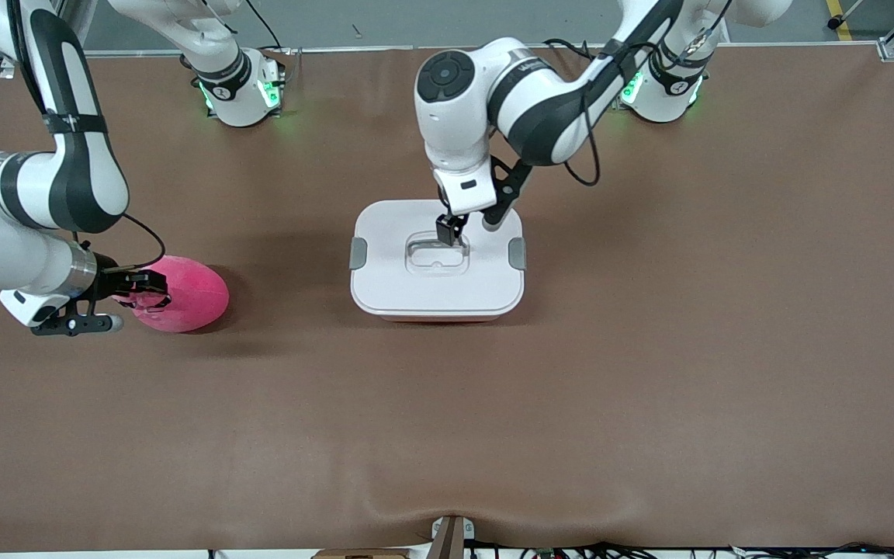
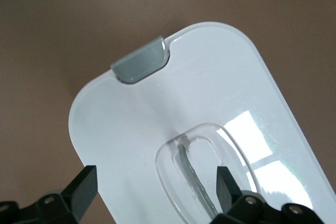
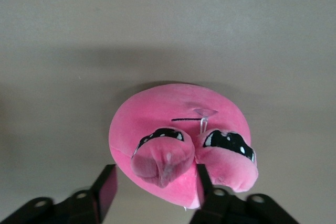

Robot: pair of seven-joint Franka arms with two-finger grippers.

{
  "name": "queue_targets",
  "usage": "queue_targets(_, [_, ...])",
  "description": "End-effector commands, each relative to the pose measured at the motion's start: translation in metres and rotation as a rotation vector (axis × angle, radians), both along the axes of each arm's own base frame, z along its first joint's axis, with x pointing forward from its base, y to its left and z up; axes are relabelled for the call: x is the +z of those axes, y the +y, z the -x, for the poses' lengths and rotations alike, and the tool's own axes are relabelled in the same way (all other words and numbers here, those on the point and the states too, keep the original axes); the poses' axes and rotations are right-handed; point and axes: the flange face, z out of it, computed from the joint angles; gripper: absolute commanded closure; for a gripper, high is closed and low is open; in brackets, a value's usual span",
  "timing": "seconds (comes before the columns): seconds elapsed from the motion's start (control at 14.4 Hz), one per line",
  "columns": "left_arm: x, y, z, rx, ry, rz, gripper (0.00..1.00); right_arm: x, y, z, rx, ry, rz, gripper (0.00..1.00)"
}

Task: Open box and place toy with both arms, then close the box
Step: 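Grasp the lid handle with the left gripper while the right gripper nears the toy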

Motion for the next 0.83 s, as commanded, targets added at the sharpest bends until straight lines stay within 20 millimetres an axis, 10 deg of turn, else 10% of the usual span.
queue_targets(0.0, [0.004,-0.014,-0.001,0.12,-0.059,0.047,0.0,-0.003,-0.008,0.0,-0.017,-0.002,-0.023,0.52])
queue_targets(0.28, [-0.003,-0.035,0.01,0.308,-0.118,0.12,0.0,-0.003,-0.003,-0.001,-0.009,0.003,-0.022,1.0])
queue_targets(0.76, [-0.03,-0.045,0.009,0.513,-0.147,0.133,0.1,0.052,-0.006,0.001,0.041,0.032,-0.043,1.0])
